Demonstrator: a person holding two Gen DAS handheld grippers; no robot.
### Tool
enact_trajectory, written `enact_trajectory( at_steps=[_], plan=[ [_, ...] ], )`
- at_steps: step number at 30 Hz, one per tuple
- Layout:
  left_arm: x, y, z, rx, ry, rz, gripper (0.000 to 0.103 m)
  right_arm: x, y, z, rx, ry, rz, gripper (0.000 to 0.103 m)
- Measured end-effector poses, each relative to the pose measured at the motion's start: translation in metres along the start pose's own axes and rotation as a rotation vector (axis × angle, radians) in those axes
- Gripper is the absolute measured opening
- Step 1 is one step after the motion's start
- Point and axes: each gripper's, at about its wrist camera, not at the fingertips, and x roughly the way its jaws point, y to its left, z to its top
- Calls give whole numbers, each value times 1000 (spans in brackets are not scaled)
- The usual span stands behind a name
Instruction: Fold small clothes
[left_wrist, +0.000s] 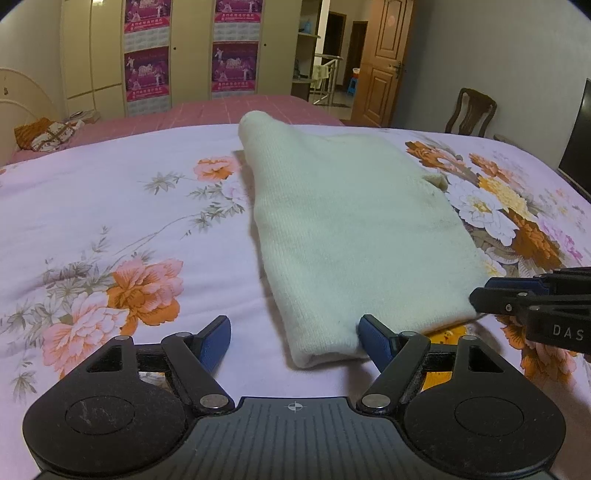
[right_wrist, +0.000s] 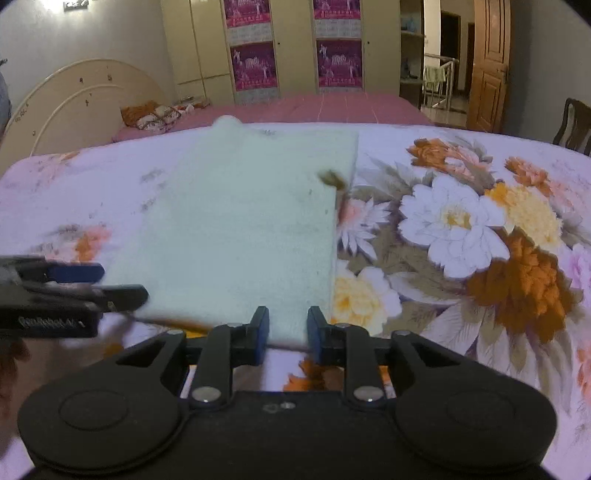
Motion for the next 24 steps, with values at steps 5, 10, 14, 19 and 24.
enact_trajectory(
  at_steps=[5, 10, 14, 19, 24],
  plan=[
    [-15, 7, 8, -26, -35, -6, 78, -9, -3, 10, 16, -6, 12, 24],
    [-12, 29, 33, -89, -100, -63, 78, -22, -38, 25, 204, -114, 47, 63],
    [12, 48, 57, -209, -78, -179, 78, -1, -74, 42, 378, -105, 139, 63],
    [42, 53, 80, -232, -95, -178, 78, 26, -92, 65, 445, -133, 170, 47],
    [96, 56, 98, -218, 37, -97, 78, 55, -84, 91, 389, -138, 162, 27]
  ],
)
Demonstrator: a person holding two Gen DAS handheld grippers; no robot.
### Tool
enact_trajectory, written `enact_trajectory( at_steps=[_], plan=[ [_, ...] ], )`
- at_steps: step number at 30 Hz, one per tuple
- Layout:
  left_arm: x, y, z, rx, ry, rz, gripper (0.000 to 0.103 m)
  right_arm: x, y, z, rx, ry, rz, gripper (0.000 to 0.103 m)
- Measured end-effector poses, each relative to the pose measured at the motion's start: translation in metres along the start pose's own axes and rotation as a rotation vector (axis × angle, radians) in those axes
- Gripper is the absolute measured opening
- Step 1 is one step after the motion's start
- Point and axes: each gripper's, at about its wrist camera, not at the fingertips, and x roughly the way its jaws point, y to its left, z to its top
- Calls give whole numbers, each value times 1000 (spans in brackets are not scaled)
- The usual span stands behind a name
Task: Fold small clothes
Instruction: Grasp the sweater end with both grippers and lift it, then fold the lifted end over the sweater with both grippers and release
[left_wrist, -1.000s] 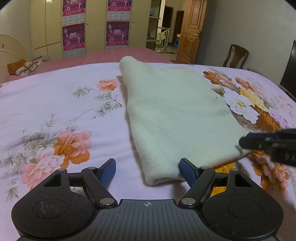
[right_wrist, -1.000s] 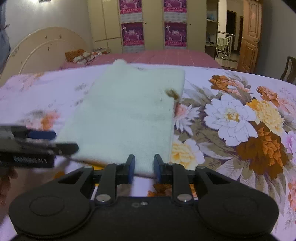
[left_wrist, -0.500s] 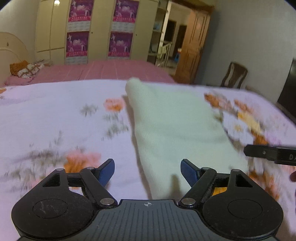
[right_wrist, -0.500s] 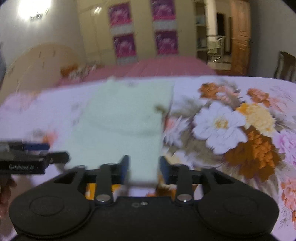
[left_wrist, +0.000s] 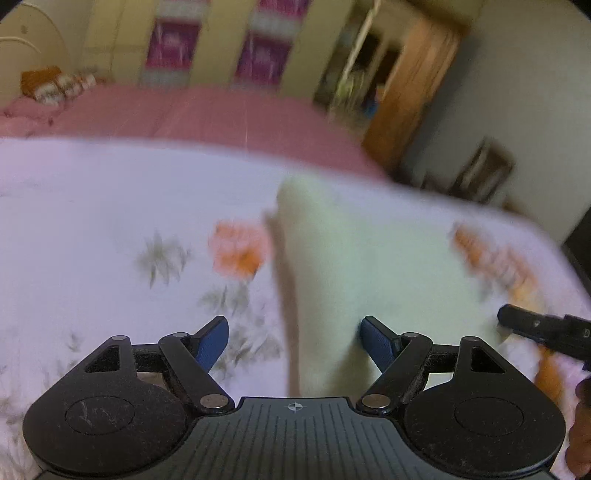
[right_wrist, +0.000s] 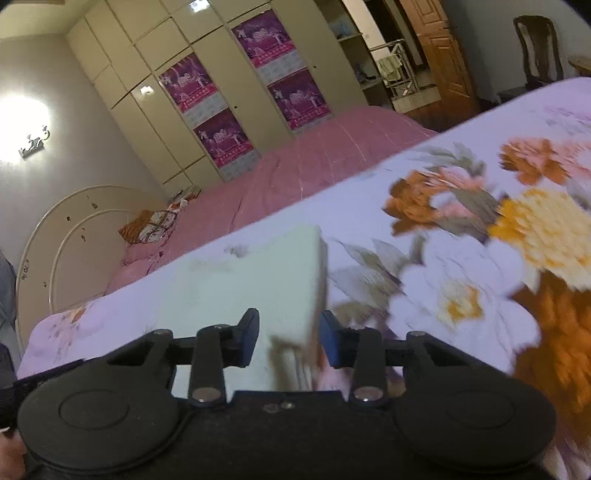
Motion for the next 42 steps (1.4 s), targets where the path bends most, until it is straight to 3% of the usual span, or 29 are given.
enact_trajectory(
  at_steps=[1, 2, 4, 6, 8, 10, 16, 19, 25, 26, 28, 32, 37, 42],
  plan=[
    [5, 0, -1, 0, 1, -15, 81, 17, 2, -2, -29, 66, -45, 19],
    [6, -1, 0, 17, -3, -9, 82, 30, 2, -6, -60, 120, -86, 20],
    [3, -3, 0, 19, -7, -11, 82, 34, 0, -6, -75, 109, -80, 21],
    [-6, -3, -2, 5, -40, -48, 82, 25, -4, -1, -47, 80, -55, 22],
    [-10, 1, -5, -21, -47, -95, 82, 12, -11, 0, -24, 23, -37, 32],
    [-8, 7, -9, -78, -24, -176, 82, 6, -23, 0, 35, 18, -7, 53],
    [7, 21, -17, -201, 25, -294, 82, 30, -52, -10, 188, 187, 147, 54],
    [16, 23, -17, -222, 41, -342, 82, 36, -54, -13, 204, 178, 187, 54],
    [28, 10, -12, -169, 30, -304, 79, 47, -28, -3, 90, 206, 145, 50],
    [28, 3, -11, -140, 29, -268, 68, 49, -23, -2, 69, 209, 135, 47],
    [28, -9, -8, -58, 30, -206, 60, 51, -12, -2, 26, 211, 112, 41],
    [23, -20, -2, -17, 20, -177, 42, 43, 11, -8, -78, 164, 32, 31],
    [6, -26, -1, 19, -19, -168, 37, 31, 48, -12, -236, 127, -89, 27],
    [-23, -30, 3, 64, -57, -159, 37, 15, 78, -10, -341, 94, -143, 27]
  ],
)
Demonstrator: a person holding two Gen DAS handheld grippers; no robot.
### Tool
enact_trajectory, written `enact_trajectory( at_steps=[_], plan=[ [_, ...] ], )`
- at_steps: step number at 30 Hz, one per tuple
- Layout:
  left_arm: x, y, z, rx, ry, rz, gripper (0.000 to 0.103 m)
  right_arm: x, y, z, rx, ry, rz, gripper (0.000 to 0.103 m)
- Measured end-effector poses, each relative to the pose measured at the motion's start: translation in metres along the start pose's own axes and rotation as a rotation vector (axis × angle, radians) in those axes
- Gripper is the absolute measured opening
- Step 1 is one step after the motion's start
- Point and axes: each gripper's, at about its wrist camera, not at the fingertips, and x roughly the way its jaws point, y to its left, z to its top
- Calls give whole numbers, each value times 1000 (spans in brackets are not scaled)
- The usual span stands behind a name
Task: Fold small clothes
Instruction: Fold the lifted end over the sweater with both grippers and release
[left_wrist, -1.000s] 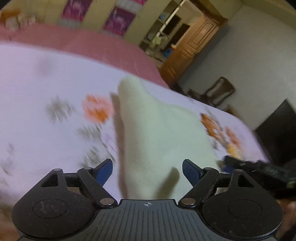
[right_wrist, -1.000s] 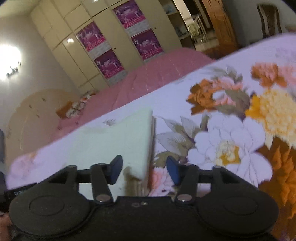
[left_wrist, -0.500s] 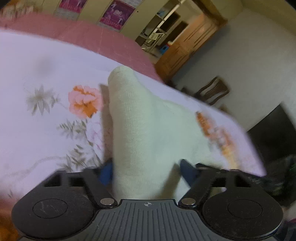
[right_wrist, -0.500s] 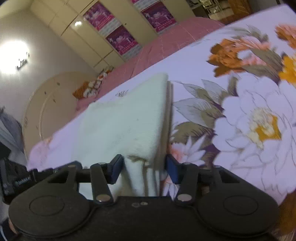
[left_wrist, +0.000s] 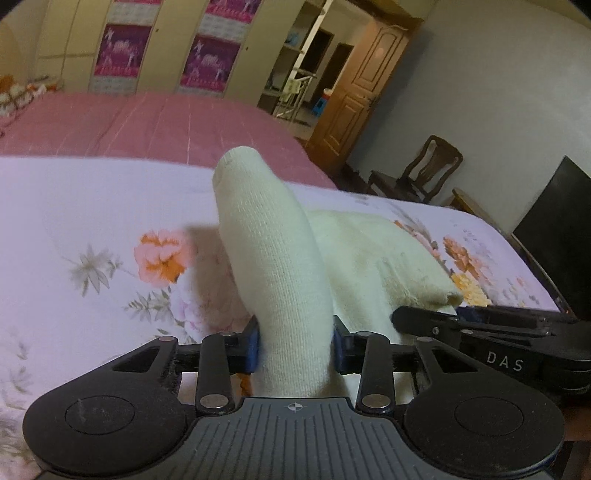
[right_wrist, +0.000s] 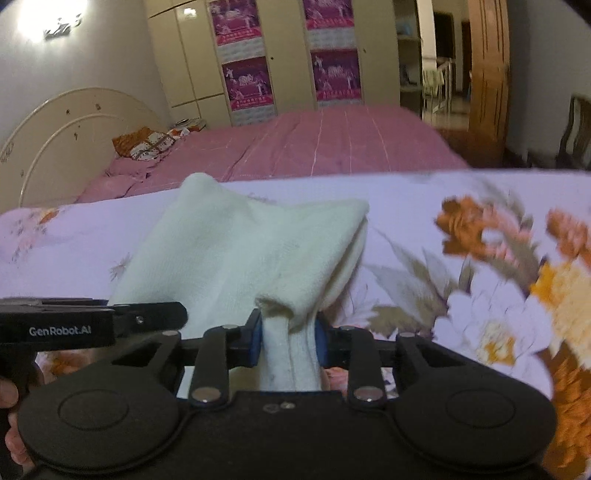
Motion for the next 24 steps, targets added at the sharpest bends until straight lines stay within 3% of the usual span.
enact_trajectory(
  at_steps=[13, 24],
  plan=[
    [-71, 0, 3, 38, -57, 29, 37, -43, 52, 12, -150, -68, -34, 27],
    [-150, 53, -28, -9, -99, 141, 37, -44, 122, 5, -238, -73, 58, 27]
  ],
)
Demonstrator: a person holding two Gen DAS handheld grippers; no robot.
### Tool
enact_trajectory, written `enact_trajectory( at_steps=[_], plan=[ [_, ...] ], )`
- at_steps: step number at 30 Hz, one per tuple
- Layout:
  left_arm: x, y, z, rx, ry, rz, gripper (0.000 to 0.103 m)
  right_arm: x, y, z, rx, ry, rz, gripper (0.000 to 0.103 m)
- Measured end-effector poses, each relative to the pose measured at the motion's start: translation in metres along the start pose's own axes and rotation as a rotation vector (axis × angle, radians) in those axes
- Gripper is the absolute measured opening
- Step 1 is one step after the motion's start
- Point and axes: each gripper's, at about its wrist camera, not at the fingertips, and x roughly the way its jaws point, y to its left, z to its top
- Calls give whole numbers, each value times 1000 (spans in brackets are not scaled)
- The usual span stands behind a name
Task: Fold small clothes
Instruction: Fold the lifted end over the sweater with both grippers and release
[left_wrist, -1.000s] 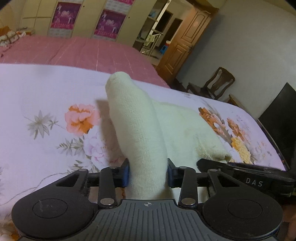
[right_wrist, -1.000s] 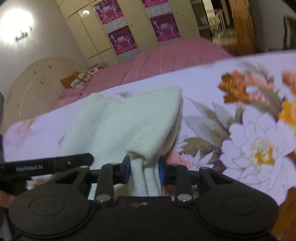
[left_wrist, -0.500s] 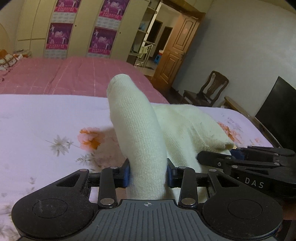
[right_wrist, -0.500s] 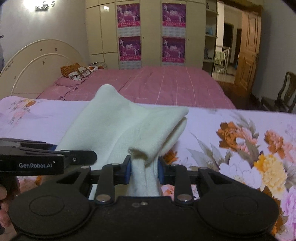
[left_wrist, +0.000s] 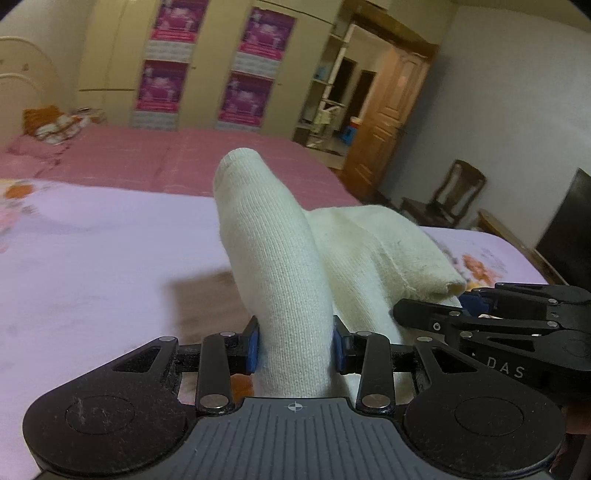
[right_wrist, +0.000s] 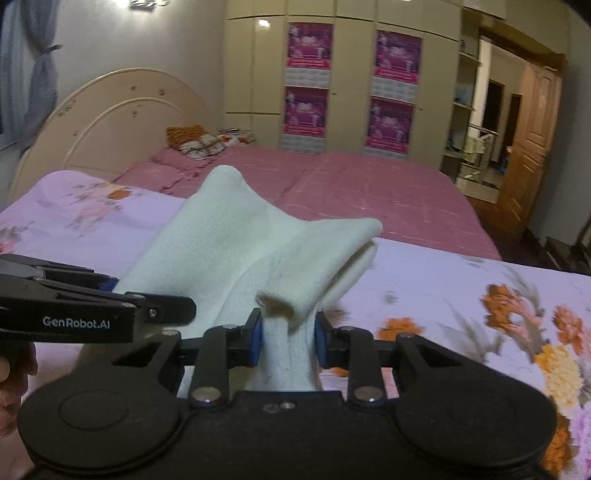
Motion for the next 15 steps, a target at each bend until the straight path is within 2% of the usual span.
enact_trajectory(
  at_steps=[9, 15],
  plan=[
    [-45, 73, -35, -60, 18, 124, 37, 26, 88, -4, -62, 34, 130, 27],
    [-50, 105, -67, -117, 43, 153, 37, 39, 123, -15, -94, 72, 187, 27]
  ],
)
